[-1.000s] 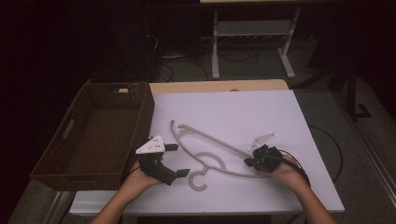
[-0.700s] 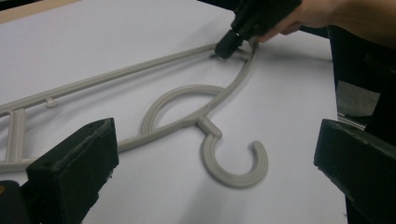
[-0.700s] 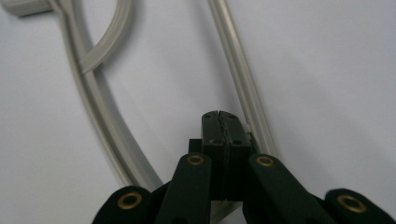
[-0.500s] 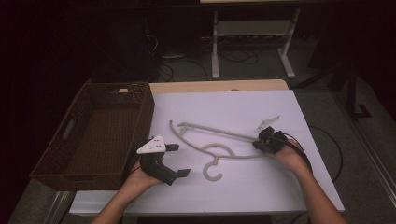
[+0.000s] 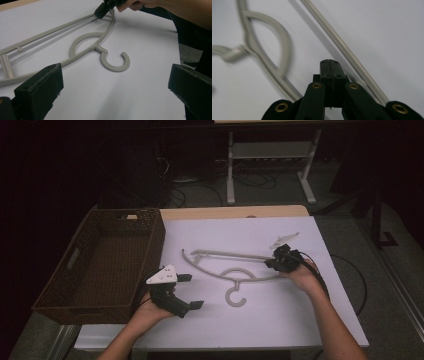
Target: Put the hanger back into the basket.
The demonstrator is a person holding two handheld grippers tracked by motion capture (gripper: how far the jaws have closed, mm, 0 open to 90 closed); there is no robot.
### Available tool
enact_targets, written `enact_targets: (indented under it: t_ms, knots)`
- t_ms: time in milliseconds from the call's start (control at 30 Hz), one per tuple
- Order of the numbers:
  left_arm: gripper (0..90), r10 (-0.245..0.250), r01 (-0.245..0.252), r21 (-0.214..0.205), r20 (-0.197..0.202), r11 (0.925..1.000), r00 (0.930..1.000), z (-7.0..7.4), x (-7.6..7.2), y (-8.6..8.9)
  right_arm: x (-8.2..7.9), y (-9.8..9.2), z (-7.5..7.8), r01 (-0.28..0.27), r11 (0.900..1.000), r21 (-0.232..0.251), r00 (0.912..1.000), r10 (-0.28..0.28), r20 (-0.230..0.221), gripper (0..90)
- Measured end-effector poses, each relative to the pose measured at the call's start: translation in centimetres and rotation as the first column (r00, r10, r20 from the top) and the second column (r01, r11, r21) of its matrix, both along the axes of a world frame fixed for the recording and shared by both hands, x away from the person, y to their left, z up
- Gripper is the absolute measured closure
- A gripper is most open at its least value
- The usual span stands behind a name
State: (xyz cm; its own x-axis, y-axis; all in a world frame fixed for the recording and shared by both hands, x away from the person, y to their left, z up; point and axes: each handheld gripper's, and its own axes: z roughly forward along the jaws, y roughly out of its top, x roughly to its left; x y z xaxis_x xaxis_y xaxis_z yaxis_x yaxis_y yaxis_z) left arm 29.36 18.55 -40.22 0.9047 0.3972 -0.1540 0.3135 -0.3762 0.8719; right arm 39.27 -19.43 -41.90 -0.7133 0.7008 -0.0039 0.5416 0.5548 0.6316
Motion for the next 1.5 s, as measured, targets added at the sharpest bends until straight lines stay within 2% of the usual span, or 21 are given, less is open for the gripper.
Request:
enact_targets:
  t_ms: [67,100,133,200,233,267,300,333,367,400,633,933,1033,1067,1133,1233,1267,1333,1400,1433,1500]
  knots:
    - [0.0,-0.004,0.004,0.001,0.003,1.0000,1.0000,0.0,0.0,-0.1,0.0,2.2,0.4,-0.060,0.9977,0.031,0.9982,0.060,0.002,89.5]
    - [0.0,-0.004,0.004,0.001,0.003,1.0000,1.0000,0.0,0.0,-0.1,0.0,2.2,0.4,-0.060,0.9977,0.031,0.9982,0.060,0.002,89.5]
    - [0.0,-0.006,0.006,0.001,0.003,1.0000,1.0000,0.0,0.0,-0.2,0.1,4.2,0.6,-0.118,0.9913,0.057,0.9930,0.118,0.007,89.5]
    - [0.0,-0.008,0.008,0.003,0.003,1.0000,1.0000,0.0,0.0,-0.2,0.1,4.9,0.6,-0.131,0.9890,0.069,0.9914,0.131,0.004,89.5]
    - [0.0,-0.008,0.008,0.004,0.002,1.0000,1.0000,0.0,0.0,-0.2,0.2,6.8,0.6,-0.165,0.9827,0.085,0.9862,0.166,-0.004,89.5]
    - [0.0,-0.007,0.007,0.005,0.001,1.0000,1.0000,0.0,0.0,-0.2,0.2,7.8,0.5,-0.180,0.9790,0.096,0.9833,0.182,-0.008,89.5]
    - [0.0,-0.006,0.006,0.006,-0.001,1.0000,1.0000,0.0,0.0,-0.1,0.2,7.8,0.5,-0.180,0.9790,0.096,0.9833,0.182,-0.008,89.5]
    - [0.0,-0.006,0.006,0.003,0.003,1.0000,1.0000,0.0,0.0,0.0,0.5,9.6,0.2,-0.215,0.9736,0.078,0.9765,0.216,-0.005,89.5]
    - [0.0,-0.003,0.003,0.000,0.001,1.0000,1.0000,0.0,0.0,0.0,0.5,9.6,0.2,-0.215,0.9736,0.078,0.9765,0.216,-0.005,89.5]
    - [0.0,-0.001,0.001,-0.002,0.001,1.0000,1.0000,0.0,0.0,0.0,0.8,10.9,-0.1,-0.235,0.9696,0.069,0.9719,0.236,-0.001,89.5]
    - [0.0,-0.001,0.001,-0.001,0.002,1.0000,1.0000,0.0,-0.1,0.1,1.6,14.1,-1.3,-0.274,0.9602,0.051,0.9613,0.275,-0.011,89.5]
    - [0.0,-0.001,0.001,-0.003,-0.001,1.0000,1.0000,0.0,-0.1,0.1,1.9,14.6,-2.0,-0.280,0.9589,0.048,0.9589,0.281,-0.036,89.6]
    - [0.0,-0.005,0.005,0.001,0.002,1.0000,1.0000,0.0,-0.1,0.1,1.8,14.5,-2.0,-0.295,0.9543,0.048,0.9540,0.297,-0.041,89.6]
    - [0.0,-0.005,0.005,0.002,0.002,1.0000,1.0000,0.0,-0.1,0.1,1.7,14.6,-2.1,-0.313,0.9487,0.042,0.9485,0.315,-0.034,89.6]
    - [0.0,-0.002,0.002,-0.001,0.001,1.0000,1.0000,0.0,-0.1,0.1,1.6,14.6,-2.1,-0.318,0.9472,0.041,0.9470,0.319,-0.035,89.6]
    - [0.0,0.000,0.000,-0.003,0.002,1.0000,1.0000,0.0,-0.1,0.1,0.6,14.9,-2.0,-0.364,0.9304,0.042,0.9295,0.366,-0.046,89.6]
    - [0.0,0.000,0.000,-0.001,0.002,1.0000,1.0000,0.0,-0.1,0.1,0.6,14.9,-2.0,-0.364,0.9304,0.042,0.9295,0.366,-0.046,89.6]
    - [0.0,0.001,-0.001,-0.001,0.001,1.0000,1.0000,0.0,-0.1,0.1,-0.2,15.1,-2.0,-0.385,0.9217,0.044,0.9205,0.387,-0.052,89.6]
    - [0.0,0.002,-0.002,-0.001,0.003,1.0000,1.0000,0.1,-0.1,0.2,-1.8,15.2,-2.0,-0.431,0.9005,0.055,0.8993,0.434,-0.054,89.6]
    - [0.0,0.002,-0.002,-0.001,0.003,1.0000,1.0000,0.1,-0.1,0.2,-1.8,15.2,-2.0,-0.431,0.9005,0.055,0.8993,0.434,-0.054,89.6]
    - [0.0,0.002,-0.002,-0.002,0.006,1.0000,1.0000,0.1,-0.1,0.2,-2.8,15.2,-2.0,-0.460,0.8859,0.056,0.8842,0.463,-0.059,89.6]
